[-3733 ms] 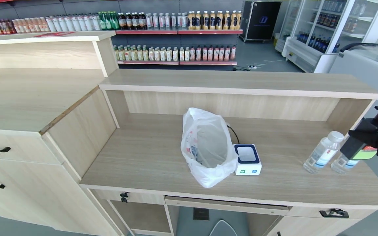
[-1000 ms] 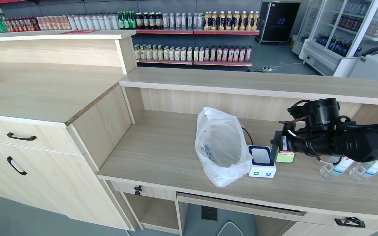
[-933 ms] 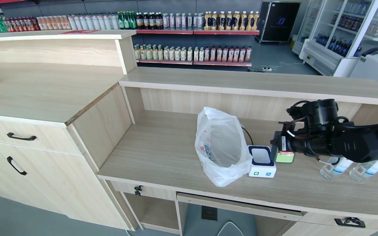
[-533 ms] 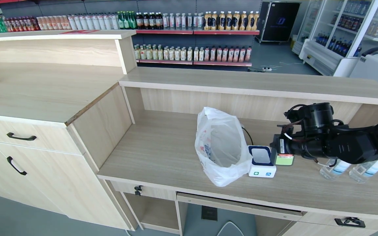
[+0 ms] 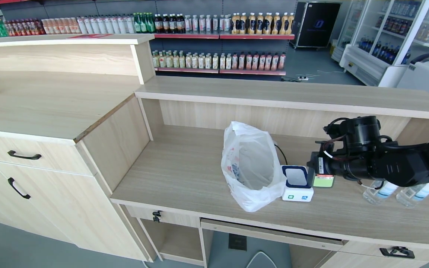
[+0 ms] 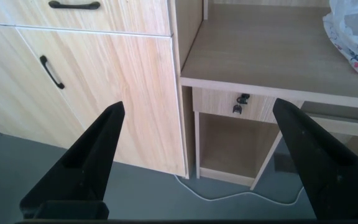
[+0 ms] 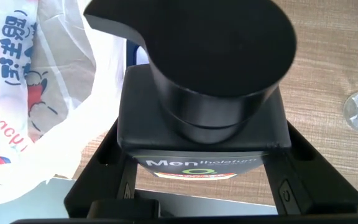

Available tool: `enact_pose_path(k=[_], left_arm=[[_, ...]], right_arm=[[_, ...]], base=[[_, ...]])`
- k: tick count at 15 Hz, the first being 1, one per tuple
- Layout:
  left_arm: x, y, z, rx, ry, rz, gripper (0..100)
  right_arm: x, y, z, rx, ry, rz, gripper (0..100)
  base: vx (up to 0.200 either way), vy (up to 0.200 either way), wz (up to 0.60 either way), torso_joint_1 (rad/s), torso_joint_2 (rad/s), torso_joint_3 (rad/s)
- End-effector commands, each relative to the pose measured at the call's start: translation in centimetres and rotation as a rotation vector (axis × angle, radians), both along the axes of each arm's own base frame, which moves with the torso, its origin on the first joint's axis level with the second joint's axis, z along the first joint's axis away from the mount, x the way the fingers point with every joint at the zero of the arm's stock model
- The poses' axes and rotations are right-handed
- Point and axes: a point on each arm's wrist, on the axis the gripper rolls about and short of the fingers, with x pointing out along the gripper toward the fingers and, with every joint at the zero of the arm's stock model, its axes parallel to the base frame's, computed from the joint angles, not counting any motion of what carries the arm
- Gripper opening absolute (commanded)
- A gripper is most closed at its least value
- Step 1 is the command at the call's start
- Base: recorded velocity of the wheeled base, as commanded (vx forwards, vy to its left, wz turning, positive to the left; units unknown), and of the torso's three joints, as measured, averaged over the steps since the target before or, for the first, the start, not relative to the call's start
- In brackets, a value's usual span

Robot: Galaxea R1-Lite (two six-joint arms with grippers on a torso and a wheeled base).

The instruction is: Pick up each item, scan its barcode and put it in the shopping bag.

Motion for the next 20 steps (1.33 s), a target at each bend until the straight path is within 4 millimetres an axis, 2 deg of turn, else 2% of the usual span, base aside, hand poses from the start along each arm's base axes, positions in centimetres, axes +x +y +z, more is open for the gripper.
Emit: enact_pose_path(k=[1, 2, 5, 8, 12, 15, 18, 20], left_arm=[[0.0, 0.0, 0.0, 0.0, 0.0, 0.001, 100], [0.0, 0.0, 0.0, 0.0, 0.0, 0.001, 100], [0.0, 0.0, 0.0, 0.0, 0.0, 0.001, 100], [0.0, 0.0, 0.0, 0.0, 0.0, 0.001, 100], [0.0, 0.0, 0.0, 0.0, 0.0, 0.001, 100], [0.0, 0.0, 0.0, 0.0, 0.0, 0.001, 100], [0.0, 0.0, 0.0, 0.0, 0.0, 0.001, 100], [0.0, 0.0, 0.0, 0.0, 0.0, 0.001, 100]], right_arm=[[-1.1, 0.3, 2.8, -0.008, -0.121, 0.03, 0], [-2.3, 0.2, 4.8, -0.117, -0.258, 0.06, 0], [-4.9, -1.1, 6.2, -0.315, -0.47, 0.055, 0], [-4.8, -1.3, 6.7, -0.321, -0.546, 0.044, 0], [-4.2, -0.5, 6.6, -0.3, -0.598, 0.055, 0], [-2.5, -0.2, 4.5, -0.241, -0.544, 0.101, 0], [-0.1, 0.4, 0.3, -0.166, -0.445, 0.091, 0], [0.5, 0.7, -2.3, -0.17, -0.391, 0.103, 0]], base=[[0.0, 0.0, 0.0, 0.0, 0.0, 0.0], [0.0, 0.0, 0.0, 0.0, 0.0, 0.0], [0.0, 0.0, 0.0, 0.0, 0.0, 0.0], [0.0, 0.0, 0.0, 0.0, 0.0, 0.0], [0.0, 0.0, 0.6, 0.002, 0.0, 0.0], [0.0, 0.0, 0.2, 0.001, 0.0, -0.002], [0.0, 0.0, 0.0, 0.0, 0.0, 0.0], [0.0, 0.0, 0.0, 0.0, 0.0, 0.0]])
